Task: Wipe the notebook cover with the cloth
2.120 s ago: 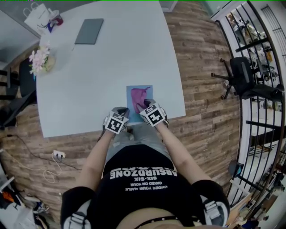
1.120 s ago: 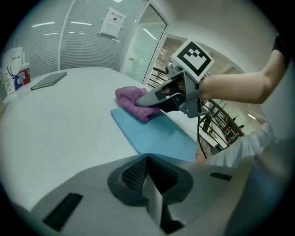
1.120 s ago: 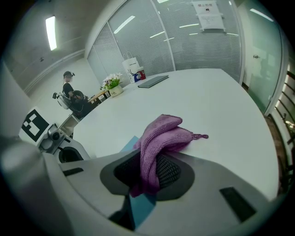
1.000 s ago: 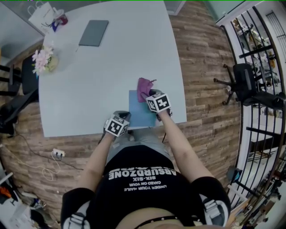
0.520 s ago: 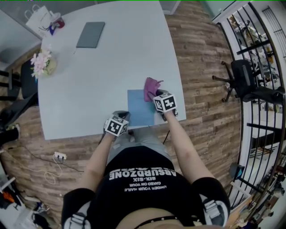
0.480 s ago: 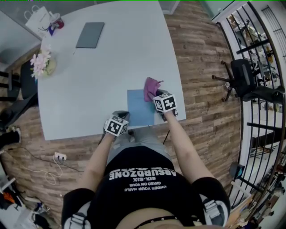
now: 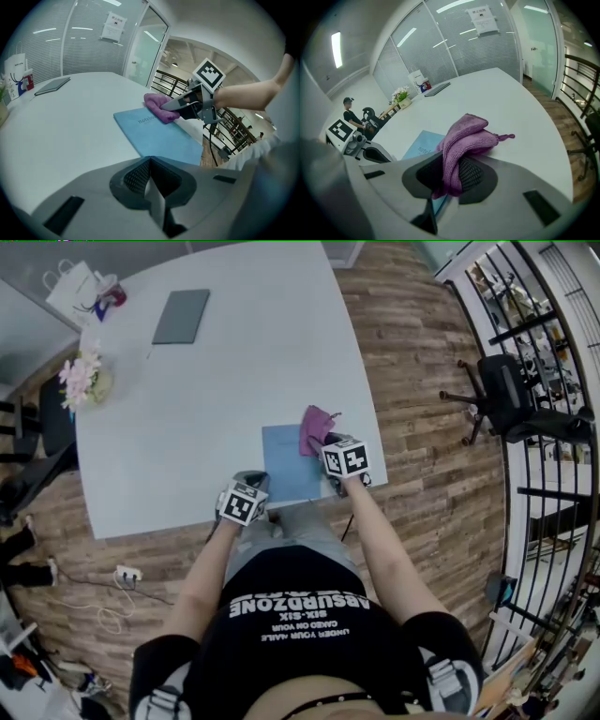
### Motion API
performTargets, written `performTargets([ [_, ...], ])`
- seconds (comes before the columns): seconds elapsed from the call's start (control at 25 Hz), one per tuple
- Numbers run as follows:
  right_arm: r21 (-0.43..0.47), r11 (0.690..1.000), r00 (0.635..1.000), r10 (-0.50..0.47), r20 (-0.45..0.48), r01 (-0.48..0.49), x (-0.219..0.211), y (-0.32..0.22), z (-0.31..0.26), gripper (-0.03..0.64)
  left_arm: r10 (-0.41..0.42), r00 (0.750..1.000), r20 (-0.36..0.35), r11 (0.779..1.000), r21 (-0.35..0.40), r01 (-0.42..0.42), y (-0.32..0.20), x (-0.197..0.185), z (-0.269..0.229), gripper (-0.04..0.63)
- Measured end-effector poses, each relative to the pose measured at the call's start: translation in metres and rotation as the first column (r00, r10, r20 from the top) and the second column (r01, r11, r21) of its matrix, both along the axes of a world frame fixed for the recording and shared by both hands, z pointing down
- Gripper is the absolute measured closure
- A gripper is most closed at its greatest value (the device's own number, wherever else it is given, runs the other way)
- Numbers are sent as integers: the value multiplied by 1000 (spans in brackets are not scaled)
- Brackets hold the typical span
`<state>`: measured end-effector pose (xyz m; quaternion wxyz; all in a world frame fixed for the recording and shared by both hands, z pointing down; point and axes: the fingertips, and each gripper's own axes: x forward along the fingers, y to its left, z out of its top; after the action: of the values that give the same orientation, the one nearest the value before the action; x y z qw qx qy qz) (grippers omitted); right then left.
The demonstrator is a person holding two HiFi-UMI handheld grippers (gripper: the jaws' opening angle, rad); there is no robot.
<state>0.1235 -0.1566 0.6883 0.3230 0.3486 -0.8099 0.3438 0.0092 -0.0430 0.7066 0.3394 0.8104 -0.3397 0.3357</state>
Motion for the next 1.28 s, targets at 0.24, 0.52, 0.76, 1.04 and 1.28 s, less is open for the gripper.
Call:
performTargets([
  [0.24, -12, 1000, 999, 27, 21, -27, 3, 19, 1, 531, 12, 1000, 18, 1000, 26, -12, 1, 1, 1, 578],
  [0.52, -29, 999, 999, 36, 37, -35, 4, 48, 2, 532, 9, 1000, 17, 999, 34, -9, 1, 0, 1, 578],
  [0.76, -31, 999, 998, 46, 53, -45, 5, 75, 4, 531, 7, 1000, 17, 999, 41, -7, 1, 0, 0, 578],
  [1.04, -21, 999, 997, 50, 61, -49, 9, 98, 3, 532, -2, 1000, 23, 999, 51, 0, 2, 2, 1, 578],
  [1.28, 0, 1000, 997, 25, 70, -26, 7, 112, 4, 531, -6, 1000, 21, 999, 50, 5, 1, -1, 1, 578],
])
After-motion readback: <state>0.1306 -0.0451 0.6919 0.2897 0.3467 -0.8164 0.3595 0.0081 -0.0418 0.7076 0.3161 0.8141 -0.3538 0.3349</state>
